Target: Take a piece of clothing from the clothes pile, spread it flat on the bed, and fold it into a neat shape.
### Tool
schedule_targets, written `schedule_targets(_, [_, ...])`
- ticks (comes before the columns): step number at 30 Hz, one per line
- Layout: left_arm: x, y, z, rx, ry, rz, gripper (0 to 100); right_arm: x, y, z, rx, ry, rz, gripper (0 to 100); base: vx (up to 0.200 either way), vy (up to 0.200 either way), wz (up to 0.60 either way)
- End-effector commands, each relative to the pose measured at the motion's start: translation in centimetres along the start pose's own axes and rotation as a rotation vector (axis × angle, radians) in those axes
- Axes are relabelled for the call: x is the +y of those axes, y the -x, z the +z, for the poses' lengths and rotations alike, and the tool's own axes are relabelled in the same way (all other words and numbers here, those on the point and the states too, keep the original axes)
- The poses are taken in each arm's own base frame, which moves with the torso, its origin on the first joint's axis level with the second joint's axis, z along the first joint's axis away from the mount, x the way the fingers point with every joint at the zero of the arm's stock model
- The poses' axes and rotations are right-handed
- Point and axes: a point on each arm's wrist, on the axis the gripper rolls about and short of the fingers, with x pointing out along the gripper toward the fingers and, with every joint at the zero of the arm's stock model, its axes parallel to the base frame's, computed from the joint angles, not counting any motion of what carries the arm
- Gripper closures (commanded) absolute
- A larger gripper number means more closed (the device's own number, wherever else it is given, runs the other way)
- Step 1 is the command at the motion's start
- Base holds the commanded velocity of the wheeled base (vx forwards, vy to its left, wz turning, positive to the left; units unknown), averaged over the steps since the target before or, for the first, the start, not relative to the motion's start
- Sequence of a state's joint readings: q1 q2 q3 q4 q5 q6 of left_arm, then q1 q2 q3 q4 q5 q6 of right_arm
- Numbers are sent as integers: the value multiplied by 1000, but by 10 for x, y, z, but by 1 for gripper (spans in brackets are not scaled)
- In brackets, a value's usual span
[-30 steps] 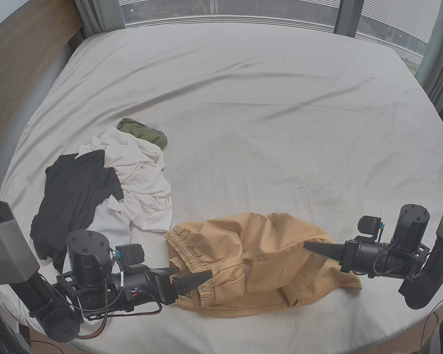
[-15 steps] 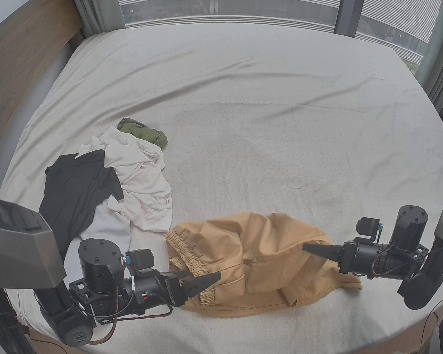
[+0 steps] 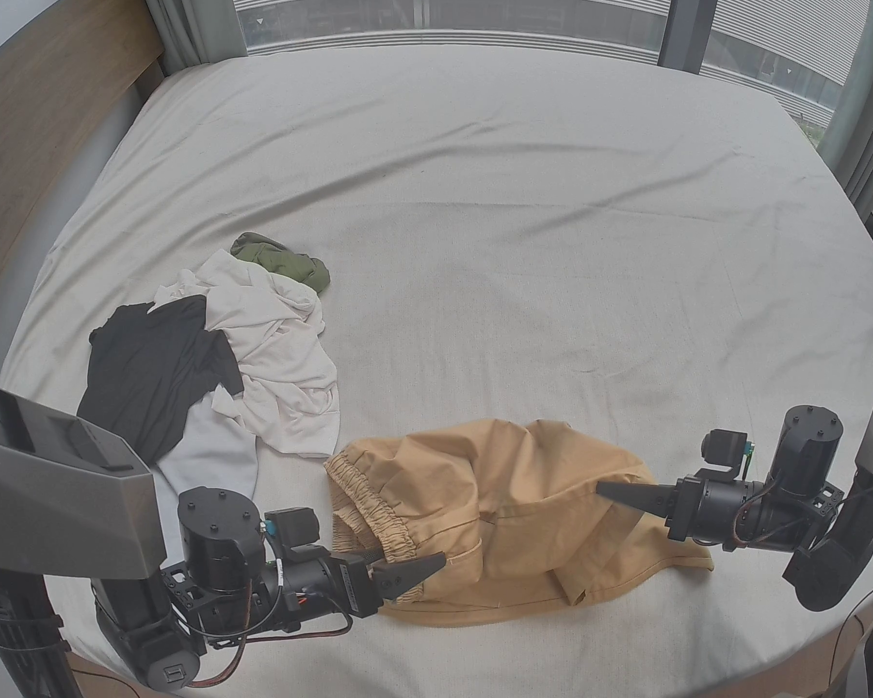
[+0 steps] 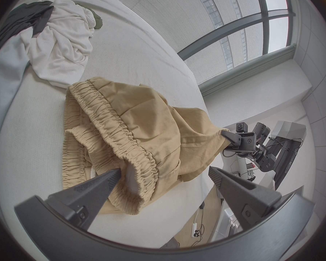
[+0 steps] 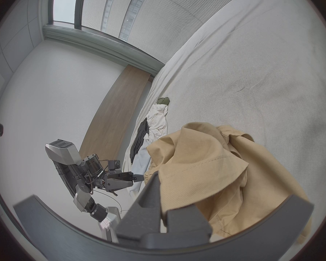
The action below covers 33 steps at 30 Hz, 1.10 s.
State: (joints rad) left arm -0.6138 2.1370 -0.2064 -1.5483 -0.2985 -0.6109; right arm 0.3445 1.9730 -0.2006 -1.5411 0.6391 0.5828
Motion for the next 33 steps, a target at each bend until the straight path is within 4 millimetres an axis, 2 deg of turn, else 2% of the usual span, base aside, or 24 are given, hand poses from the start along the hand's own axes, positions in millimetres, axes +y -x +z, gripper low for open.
schedule_targets(1, [-1,-2,0,2,4,-5,0,0,0,0,1,0,1,100,0,0,0])
schedule_targets(10, [-5,-5,0,0,29,-22,0,0,0,-1,4,-2,1,100,0,0,0])
schedule_targets(18, [-8,-15,1,-4,35,-50,0,-1,-1,-2,10,-6,-2,100,0,0,0])
schedule_targets(33, [-4,-26,-4,19,54,-54,0,-1,-1,-1,5,-4,-2,100,0,0,0])
